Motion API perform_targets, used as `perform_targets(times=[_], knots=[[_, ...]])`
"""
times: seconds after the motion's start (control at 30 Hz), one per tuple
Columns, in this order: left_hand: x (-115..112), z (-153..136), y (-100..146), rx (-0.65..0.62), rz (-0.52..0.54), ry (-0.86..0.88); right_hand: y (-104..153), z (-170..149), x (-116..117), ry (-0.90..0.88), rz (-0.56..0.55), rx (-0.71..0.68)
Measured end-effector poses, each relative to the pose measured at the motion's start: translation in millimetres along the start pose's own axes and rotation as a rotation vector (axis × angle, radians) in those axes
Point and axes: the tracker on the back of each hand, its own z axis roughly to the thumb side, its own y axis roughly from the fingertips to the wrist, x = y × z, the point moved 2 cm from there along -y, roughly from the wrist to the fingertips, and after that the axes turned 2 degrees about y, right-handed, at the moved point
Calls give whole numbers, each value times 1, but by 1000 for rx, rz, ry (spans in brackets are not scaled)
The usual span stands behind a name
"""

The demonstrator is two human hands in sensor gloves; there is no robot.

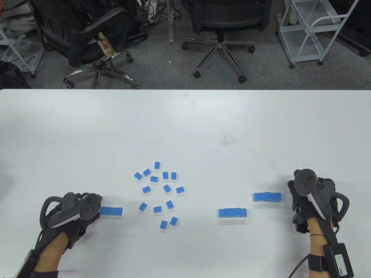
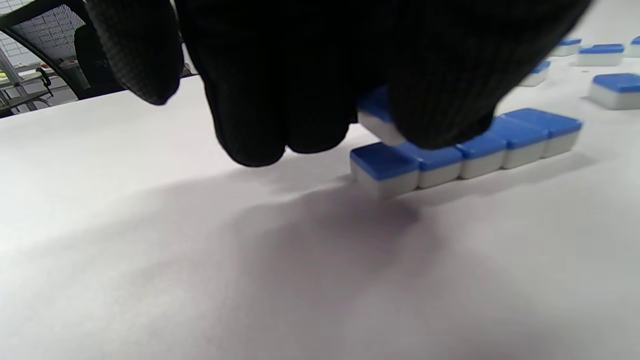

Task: Build mahjong tile wall

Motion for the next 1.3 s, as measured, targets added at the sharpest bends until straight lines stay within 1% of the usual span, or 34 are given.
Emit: perform_targets(times=[0.4,0.57,0.63,0.67,0.73,0.8,0.83,0.9,0.97,1.1,1.2,1.3], knots=[[-3,1,-2,11,-22,-23,0,0,0,-2,0,0],[-3,1,-2,10,-24,1,0,0,0,-3,-1,-1],[1,1,0,9,-2,9,0,0,0,-4,-1,-1],[7,4,3,-6,43,1,0,0,0,-5,-1,1],[21,15,10,-43,130,-26,0,-1,-1,-10,-3,3],[34,35,16,-95,215,-71,0,-1,-1,-13,-4,8],[37,46,18,-118,228,-91,0,-2,-1,-14,-1,9],[39,69,16,-163,220,-141,0,-2,-1,-11,1,10],[38,93,9,-187,186,-195,0,-2,-1,-11,-2,6],[36,129,-10,-225,141,-334,0,-2,-2,-15,-8,2],[32,146,-23,-245,123,-371,0,-2,-2,-17,-6,3],[25,156,-32,-260,107,-397,0,-2,-2,-19,-9,2]])
